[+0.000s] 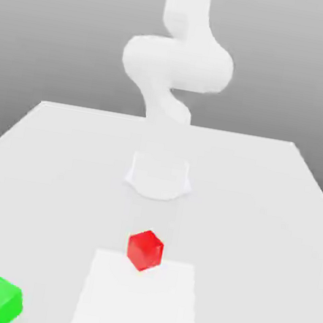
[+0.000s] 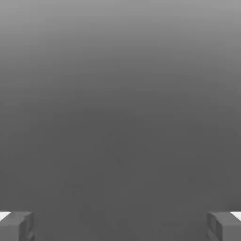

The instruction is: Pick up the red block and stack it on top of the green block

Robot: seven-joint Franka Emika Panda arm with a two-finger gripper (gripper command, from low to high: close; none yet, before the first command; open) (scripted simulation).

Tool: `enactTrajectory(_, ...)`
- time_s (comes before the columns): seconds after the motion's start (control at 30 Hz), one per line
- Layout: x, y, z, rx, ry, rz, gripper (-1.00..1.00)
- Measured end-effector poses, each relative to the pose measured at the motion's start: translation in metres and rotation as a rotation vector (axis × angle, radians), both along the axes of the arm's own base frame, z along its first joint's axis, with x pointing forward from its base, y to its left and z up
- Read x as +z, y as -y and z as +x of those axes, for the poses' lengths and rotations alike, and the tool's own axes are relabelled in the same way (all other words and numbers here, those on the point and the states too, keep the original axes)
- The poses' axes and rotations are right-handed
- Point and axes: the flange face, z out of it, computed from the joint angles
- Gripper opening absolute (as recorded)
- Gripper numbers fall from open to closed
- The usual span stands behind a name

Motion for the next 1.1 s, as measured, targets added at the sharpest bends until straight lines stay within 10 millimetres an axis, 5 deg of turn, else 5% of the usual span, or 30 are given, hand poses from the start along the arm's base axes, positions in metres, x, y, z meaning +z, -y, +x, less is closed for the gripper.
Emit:
enactTrajectory(0.17,-0.124,-0.010,0.035,-0.155,-0.179,0.091,0.00)
enactTrajectory(0.3,-0.225,-0.007,0.036,-0.307,-0.321,0.162,0.00)
enactTrajectory(0.43,-0.326,0.001,0.011,-0.494,-0.472,0.232,0.00)
enactTrajectory(0.57,-0.429,0.012,-0.041,-0.731,-0.635,0.292,0.00)
enactTrajectory(0.67,-0.455,0.014,-0.052,-0.793,-0.668,0.291,0.00)
enactTrajectory(1.1,-0.489,0.017,-0.047,-0.811,-0.659,0.278,0.00)
